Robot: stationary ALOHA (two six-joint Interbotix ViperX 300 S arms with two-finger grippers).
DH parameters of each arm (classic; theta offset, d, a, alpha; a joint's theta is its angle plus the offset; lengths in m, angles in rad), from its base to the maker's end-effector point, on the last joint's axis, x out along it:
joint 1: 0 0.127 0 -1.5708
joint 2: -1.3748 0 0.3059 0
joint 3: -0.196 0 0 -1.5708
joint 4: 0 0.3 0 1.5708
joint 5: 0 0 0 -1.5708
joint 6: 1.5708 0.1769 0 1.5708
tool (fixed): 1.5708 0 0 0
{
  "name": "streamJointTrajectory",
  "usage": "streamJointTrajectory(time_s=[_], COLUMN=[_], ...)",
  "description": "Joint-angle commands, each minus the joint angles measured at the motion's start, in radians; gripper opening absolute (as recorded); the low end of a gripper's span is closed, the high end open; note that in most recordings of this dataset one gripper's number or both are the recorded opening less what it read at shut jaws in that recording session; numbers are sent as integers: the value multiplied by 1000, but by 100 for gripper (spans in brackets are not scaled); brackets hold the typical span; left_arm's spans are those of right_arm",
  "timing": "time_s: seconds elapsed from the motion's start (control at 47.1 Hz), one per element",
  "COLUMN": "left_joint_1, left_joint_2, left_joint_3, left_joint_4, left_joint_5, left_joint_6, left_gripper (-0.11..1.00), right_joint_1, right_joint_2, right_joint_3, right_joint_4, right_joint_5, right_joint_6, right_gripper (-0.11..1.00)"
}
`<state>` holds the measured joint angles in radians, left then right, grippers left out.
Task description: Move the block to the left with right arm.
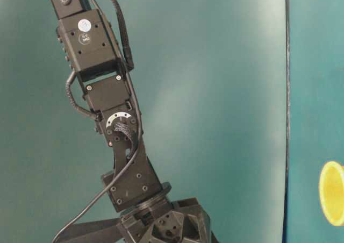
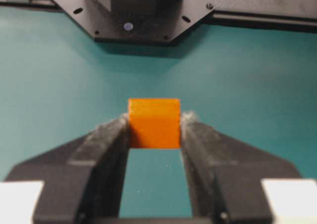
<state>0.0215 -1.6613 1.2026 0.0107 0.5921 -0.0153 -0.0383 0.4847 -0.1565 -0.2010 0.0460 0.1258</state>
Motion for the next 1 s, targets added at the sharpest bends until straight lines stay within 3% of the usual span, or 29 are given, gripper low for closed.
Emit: streamJointTrajectory(time_s=[0.0, 0.977], left_joint_1=[3, 3], left_joint_2=[8, 8], left_joint_3=[-29, -40], left_joint_4=[2, 2], left_joint_5=[-11, -3], left_joint_6=[-2, -8], left_gripper=[0, 0], right_joint_1=[5, 15], right_joint_2=[-21, -11], right_joint_3=[-29, -54], right_joint_4=[-2, -2], right_joint_5=[-17, -64], right_joint_6=[3, 3], right_gripper=[39, 39])
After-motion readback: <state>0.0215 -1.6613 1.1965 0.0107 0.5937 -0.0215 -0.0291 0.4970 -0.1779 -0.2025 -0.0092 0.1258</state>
